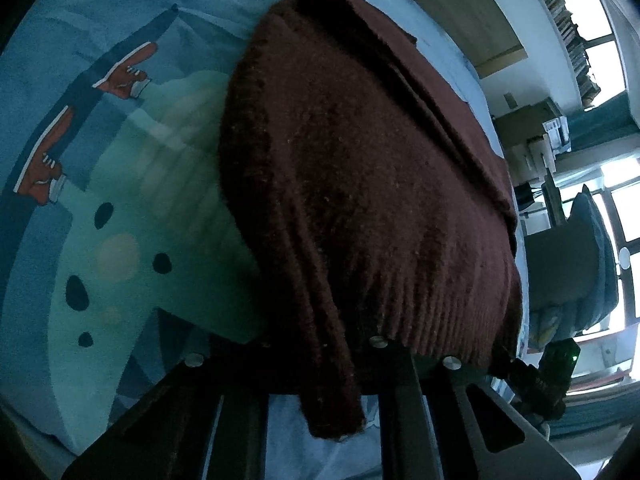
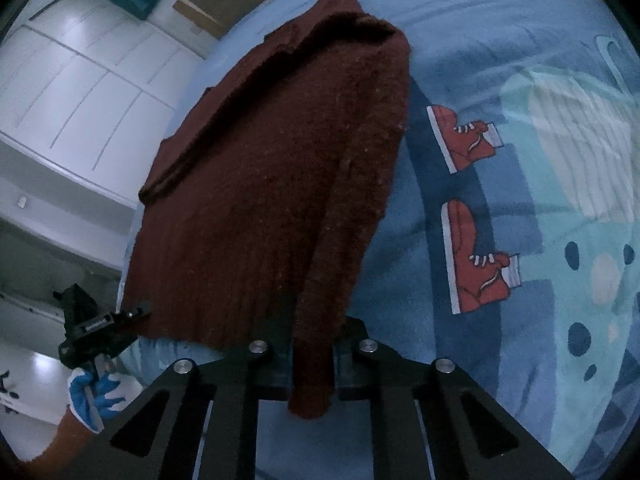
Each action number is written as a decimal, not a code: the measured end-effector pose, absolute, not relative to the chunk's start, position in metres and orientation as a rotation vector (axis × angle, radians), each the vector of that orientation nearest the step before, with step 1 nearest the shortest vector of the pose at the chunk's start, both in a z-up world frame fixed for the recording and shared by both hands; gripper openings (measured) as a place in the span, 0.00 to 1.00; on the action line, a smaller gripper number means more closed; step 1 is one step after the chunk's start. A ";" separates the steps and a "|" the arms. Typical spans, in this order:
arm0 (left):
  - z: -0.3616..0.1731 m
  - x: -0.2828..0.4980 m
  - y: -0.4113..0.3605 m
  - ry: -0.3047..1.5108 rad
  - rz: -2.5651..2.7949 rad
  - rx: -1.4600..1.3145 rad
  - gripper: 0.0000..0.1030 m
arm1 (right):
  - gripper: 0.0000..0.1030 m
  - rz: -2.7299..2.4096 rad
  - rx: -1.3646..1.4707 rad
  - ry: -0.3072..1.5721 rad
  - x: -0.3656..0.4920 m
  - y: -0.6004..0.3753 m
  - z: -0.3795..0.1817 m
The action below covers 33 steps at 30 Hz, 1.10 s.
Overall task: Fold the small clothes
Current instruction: 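Lift the hem with both grippers and fold it over toward the collar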
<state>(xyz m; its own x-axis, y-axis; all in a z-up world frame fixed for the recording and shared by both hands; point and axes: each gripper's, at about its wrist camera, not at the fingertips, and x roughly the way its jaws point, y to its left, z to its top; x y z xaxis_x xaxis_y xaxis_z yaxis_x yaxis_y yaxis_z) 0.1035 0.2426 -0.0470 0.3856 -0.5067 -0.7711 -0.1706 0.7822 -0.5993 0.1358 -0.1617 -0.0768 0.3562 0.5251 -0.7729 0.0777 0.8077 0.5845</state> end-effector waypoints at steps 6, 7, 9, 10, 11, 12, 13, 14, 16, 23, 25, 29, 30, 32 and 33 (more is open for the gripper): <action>-0.038 0.107 0.239 1.158 -0.254 -0.673 0.07 | 0.10 0.339 0.615 1.161 0.139 -0.163 -0.071; -0.037 0.107 0.240 1.156 -0.257 -0.672 0.07 | 0.10 0.344 0.619 1.156 0.140 -0.164 -0.070; -0.032 0.108 0.238 1.145 -0.269 -0.676 0.07 | 0.10 0.358 0.639 1.140 0.141 -0.166 -0.067; -0.030 0.109 0.237 1.140 -0.275 -0.678 0.07 | 0.10 0.365 0.650 1.131 0.141 -0.166 -0.065; -0.029 0.110 0.236 1.135 -0.278 -0.679 0.07 | 0.10 0.369 0.654 1.124 0.142 -0.166 -0.064; -0.025 0.111 0.235 1.127 -0.285 -0.684 0.07 | 0.10 0.374 0.658 1.117 0.142 -0.166 -0.062; -0.023 0.111 0.234 1.121 -0.290 -0.688 0.07 | 0.10 0.380 0.664 1.110 0.143 -0.167 -0.060; -0.020 0.112 0.234 1.114 -0.295 -0.693 0.07 | 0.09 0.388 0.675 1.102 0.144 -0.168 -0.058; -0.013 0.115 0.232 1.096 -0.308 -0.701 0.07 | 0.09 0.396 0.684 1.088 0.147 -0.169 -0.055; 0.015 0.133 0.230 1.029 -0.348 -0.720 0.07 | 0.09 0.425 0.708 1.030 0.167 -0.173 -0.037; 0.024 0.143 0.229 1.007 -0.357 -0.720 0.07 | 0.09 0.435 0.711 1.002 0.178 -0.173 -0.027; 0.044 0.164 0.229 0.955 -0.377 -0.728 0.07 | 0.09 0.451 0.702 0.949 0.200 -0.175 -0.006; 0.051 0.171 0.229 0.936 -0.381 -0.727 0.07 | 0.09 0.454 0.695 0.936 0.206 -0.177 0.000; 0.061 0.183 0.230 0.910 -0.384 -0.723 0.07 | 0.09 0.458 0.683 0.907 0.221 -0.179 0.012; 0.066 0.190 0.230 0.896 -0.386 -0.719 0.07 | 0.09 0.457 0.677 0.895 0.228 -0.180 0.017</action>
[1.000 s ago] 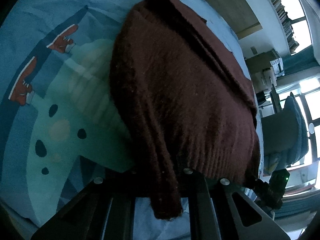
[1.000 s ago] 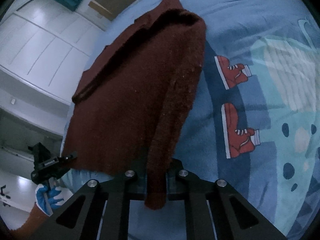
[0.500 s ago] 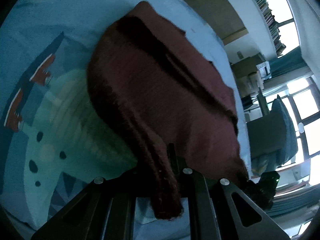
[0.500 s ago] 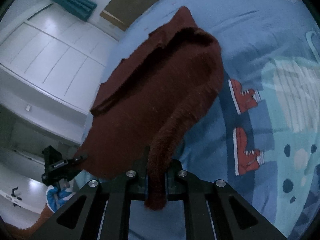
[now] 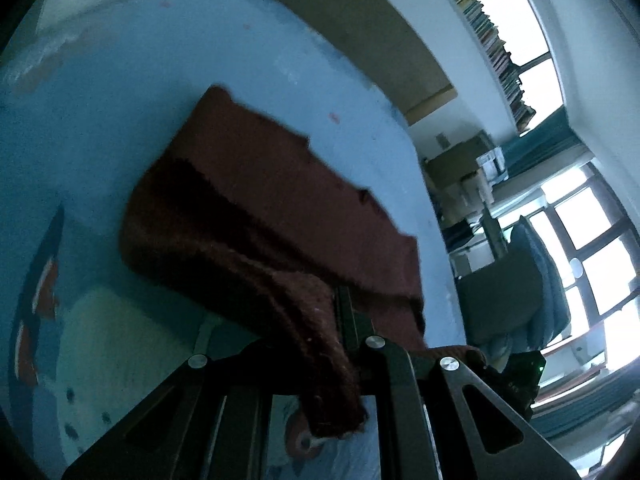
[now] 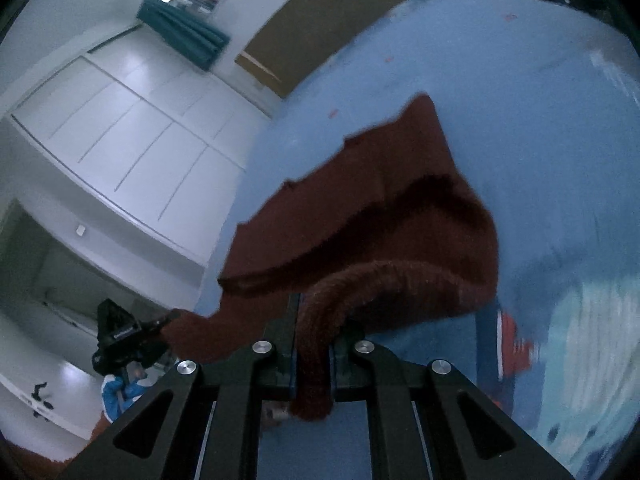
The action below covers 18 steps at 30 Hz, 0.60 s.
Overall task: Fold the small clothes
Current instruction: 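Lift the hem with both grippers and fold it over toward the collar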
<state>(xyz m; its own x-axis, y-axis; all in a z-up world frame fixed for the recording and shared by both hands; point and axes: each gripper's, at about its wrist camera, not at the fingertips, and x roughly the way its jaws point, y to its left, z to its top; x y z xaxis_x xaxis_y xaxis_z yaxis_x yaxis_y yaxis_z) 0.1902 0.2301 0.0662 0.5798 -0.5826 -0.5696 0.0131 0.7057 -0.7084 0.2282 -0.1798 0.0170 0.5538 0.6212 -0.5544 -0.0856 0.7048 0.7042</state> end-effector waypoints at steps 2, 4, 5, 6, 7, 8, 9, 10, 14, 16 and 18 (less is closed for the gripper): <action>0.075 0.203 0.231 0.873 -0.384 -0.711 0.07 | 0.09 0.450 0.666 0.869 0.244 -0.182 0.027; 0.084 0.218 0.230 0.851 -0.378 -0.697 0.07 | 0.09 0.439 0.663 0.849 0.260 -0.185 0.034; 0.088 0.226 0.230 0.842 -0.374 -0.691 0.07 | 0.09 0.433 0.662 0.838 0.269 -0.187 0.036; 0.091 0.235 0.229 0.834 -0.370 -0.685 0.07 | 0.09 0.427 0.658 0.831 0.277 -0.188 0.039; 0.093 0.244 0.228 0.827 -0.363 -0.680 0.07 | 0.09 0.420 0.652 0.826 0.286 -0.188 0.040; 0.093 0.250 0.226 0.825 -0.358 -0.677 0.07 | 0.09 0.413 0.646 0.821 0.296 -0.189 0.042; 0.093 0.259 0.224 0.824 -0.352 -0.674 0.07 | 0.09 0.407 0.642 0.818 0.305 -0.188 0.042; 0.092 0.267 0.222 0.825 -0.347 -0.673 0.07 | 0.09 0.400 0.634 0.817 0.313 -0.187 0.043; 0.081 0.297 0.218 0.836 -0.314 -0.655 0.07 | 0.09 0.373 0.599 0.828 0.351 -0.182 0.038; 0.072 0.312 0.219 0.847 -0.293 -0.649 0.07 | 0.09 0.365 0.586 0.836 0.367 -0.180 0.034; 0.061 0.328 0.216 0.867 -0.269 -0.633 0.07 | 0.09 0.349 0.571 0.850 0.381 -0.179 0.027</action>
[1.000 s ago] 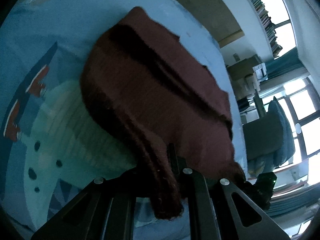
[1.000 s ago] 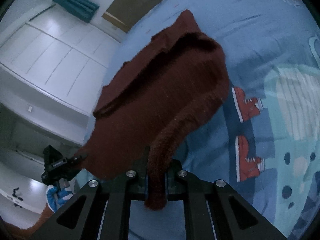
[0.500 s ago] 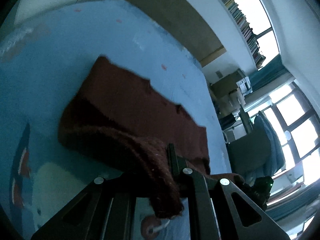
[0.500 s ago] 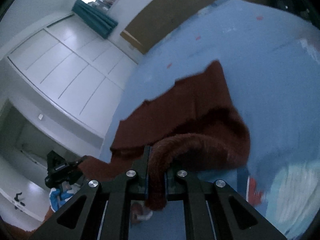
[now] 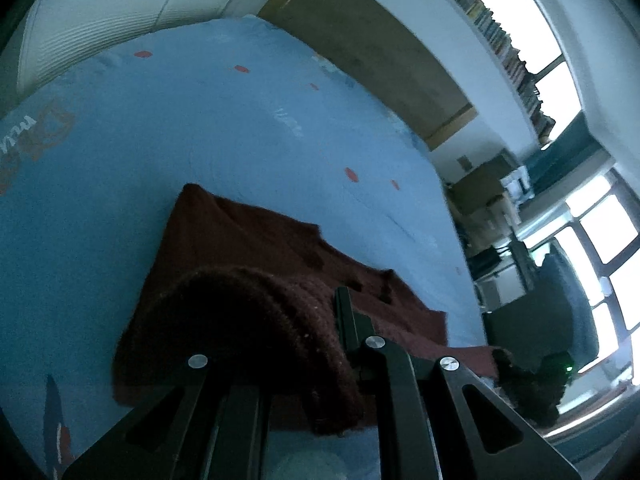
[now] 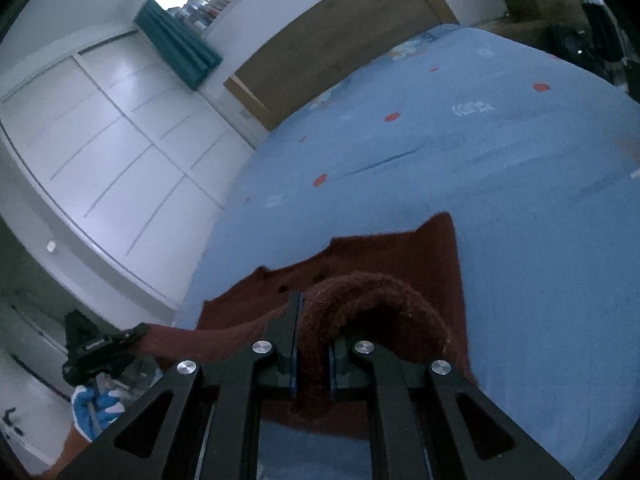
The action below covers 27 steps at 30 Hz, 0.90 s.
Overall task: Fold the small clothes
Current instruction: 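Lift the hem with both grippers and fold it over toward the collar, then open both grippers and release the folded sweater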
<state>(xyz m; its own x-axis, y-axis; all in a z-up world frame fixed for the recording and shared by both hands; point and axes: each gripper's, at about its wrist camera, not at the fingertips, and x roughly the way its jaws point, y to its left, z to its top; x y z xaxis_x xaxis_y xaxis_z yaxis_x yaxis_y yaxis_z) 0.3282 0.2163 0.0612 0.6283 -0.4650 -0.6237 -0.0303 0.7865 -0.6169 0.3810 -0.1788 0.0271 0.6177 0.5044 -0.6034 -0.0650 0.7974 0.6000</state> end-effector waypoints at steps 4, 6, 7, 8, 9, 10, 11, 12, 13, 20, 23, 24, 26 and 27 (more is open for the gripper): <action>0.033 0.354 0.216 0.925 -0.221 -0.603 0.07 | 0.09 0.310 0.538 0.909 0.409 -0.171 0.000; 0.017 0.365 0.214 0.958 -0.194 -0.586 0.07 | 0.10 0.295 0.538 0.936 0.416 -0.169 -0.013; 0.013 0.368 0.216 0.969 -0.185 -0.581 0.08 | 0.10 0.286 0.538 0.950 0.420 -0.169 -0.020; 0.005 0.374 0.215 0.986 -0.171 -0.575 0.08 | 0.10 0.274 0.537 0.963 0.424 -0.169 -0.027; -0.002 0.374 0.220 0.998 -0.161 -0.573 0.09 | 0.10 0.265 0.538 0.975 0.428 -0.169 -0.033; -0.007 0.376 0.221 1.007 -0.152 -0.570 0.09 | 0.11 0.259 0.541 0.982 0.432 -0.169 -0.038; -0.010 0.378 0.221 1.014 -0.146 -0.568 0.09 | 0.11 0.251 0.545 0.991 0.435 -0.170 -0.042; -0.015 0.379 0.220 1.023 -0.140 -0.568 0.09 | 0.12 0.243 0.550 0.999 0.438 -0.171 -0.046; -0.019 0.380 0.220 1.030 -0.139 -0.571 0.09 | 0.12 0.238 0.554 1.005 0.441 -0.171 -0.050; -0.030 0.391 0.230 1.046 -0.149 -0.661 0.22 | 0.18 0.197 0.550 1.042 0.454 -0.169 -0.064; -0.022 0.394 0.238 1.025 -0.139 -0.686 0.34 | 0.21 0.191 0.570 1.043 0.456 -0.171 -0.063; -0.019 0.394 0.241 1.014 -0.135 -0.690 0.38 | 0.23 0.192 0.574 1.042 0.457 -0.171 -0.063; -0.014 0.394 0.246 1.003 -0.135 -0.704 0.40 | 0.28 0.195 0.584 1.046 0.461 -0.170 -0.061; -0.010 0.394 0.248 0.999 -0.124 -0.700 0.44 | 0.32 0.194 0.590 1.044 0.462 -0.170 -0.060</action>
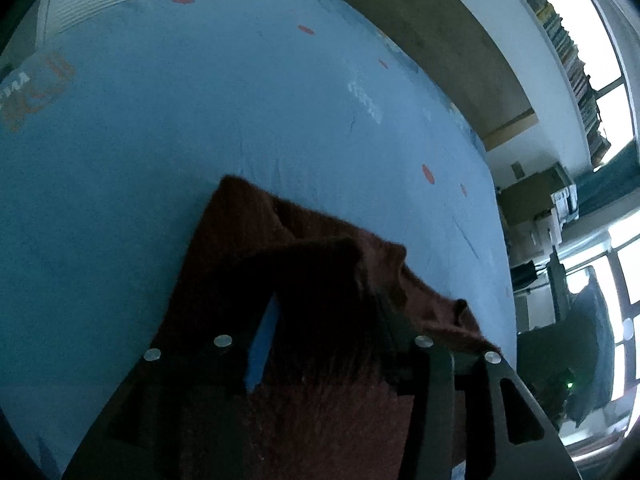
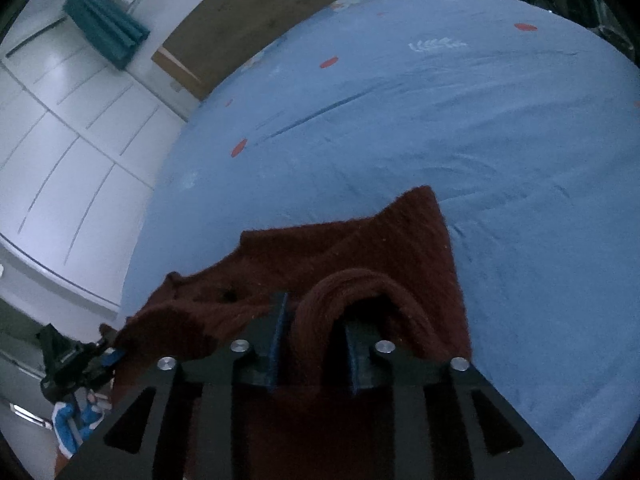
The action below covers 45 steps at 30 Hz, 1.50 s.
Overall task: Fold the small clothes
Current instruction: 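Open both grippers and release the folded sweater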
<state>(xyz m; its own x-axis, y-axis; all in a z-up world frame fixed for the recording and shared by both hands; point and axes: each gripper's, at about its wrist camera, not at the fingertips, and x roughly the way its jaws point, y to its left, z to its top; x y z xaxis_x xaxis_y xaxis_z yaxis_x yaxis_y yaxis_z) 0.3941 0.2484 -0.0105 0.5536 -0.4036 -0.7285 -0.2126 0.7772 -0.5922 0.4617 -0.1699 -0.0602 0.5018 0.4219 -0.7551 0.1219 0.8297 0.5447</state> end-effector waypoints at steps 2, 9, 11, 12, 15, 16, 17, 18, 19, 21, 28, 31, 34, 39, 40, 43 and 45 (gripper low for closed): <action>-0.003 0.392 0.253 0.987 -0.101 -0.671 0.48 | 0.39 0.189 0.619 1.034 0.464 -0.173 -0.057; 0.019 0.378 0.255 0.937 -0.021 -0.533 0.48 | 0.54 0.123 0.650 0.988 0.466 -0.195 -0.036; 0.024 0.372 0.249 0.920 -0.010 -0.477 0.48 | 0.54 0.128 0.633 0.968 0.460 -0.199 -0.026; 0.026 0.368 0.246 0.912 -0.007 -0.452 0.48 | 0.54 0.129 0.613 0.965 0.457 -0.198 -0.022; 0.025 0.358 0.232 0.898 -0.007 -0.401 0.48 | 0.54 0.149 0.541 0.960 0.445 -0.192 -0.012; 0.025 0.353 0.229 0.897 -0.009 -0.383 0.48 | 0.54 0.158 0.522 0.961 0.440 -0.188 -0.010; 0.023 0.349 0.224 0.895 -0.011 -0.364 0.48 | 0.54 0.168 0.502 0.963 0.434 -0.184 -0.009; 0.021 0.345 0.217 0.893 -0.015 -0.343 0.48 | 0.54 0.177 0.483 0.963 0.428 -0.179 -0.008; 0.017 0.340 0.209 0.893 -0.021 -0.319 0.48 | 0.54 0.189 0.454 0.963 0.421 -0.173 -0.007; 0.012 0.334 0.194 0.897 -0.027 -0.275 0.48 | 0.54 0.204 0.409 0.970 0.411 -0.162 -0.010; -0.018 0.311 0.156 0.915 -0.052 -0.143 0.48 | 0.54 0.259 0.144 1.014 0.379 -0.109 -0.032; -0.036 0.304 0.145 0.931 -0.024 -0.075 0.48 | 0.54 0.240 0.027 1.039 0.374 -0.097 -0.046; -0.048 0.296 0.140 0.918 -0.007 -0.041 0.49 | 0.54 0.228 0.026 1.036 0.370 -0.104 -0.053; -0.046 0.292 0.132 0.894 0.010 -0.003 0.48 | 0.54 0.160 0.010 1.034 0.369 -0.119 -0.047; -0.045 0.291 0.130 0.889 0.012 0.002 0.48 | 0.54 0.143 0.000 1.032 0.370 -0.120 -0.045; -0.042 0.290 0.125 0.871 0.007 0.011 0.48 | 0.54 0.127 -0.003 1.017 0.369 -0.121 -0.036; -0.042 0.291 0.122 0.863 0.004 0.019 0.48 | 0.54 0.140 -0.006 1.008 0.368 -0.115 -0.033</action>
<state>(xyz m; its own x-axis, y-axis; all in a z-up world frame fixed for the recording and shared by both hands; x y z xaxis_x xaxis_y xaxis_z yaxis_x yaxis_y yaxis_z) 0.2911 0.1216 -0.0419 0.6498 0.0113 -0.7600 0.0040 0.9998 0.0183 0.3677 -0.1150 -0.0325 0.5254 0.1141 -0.8432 -0.1195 0.9910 0.0597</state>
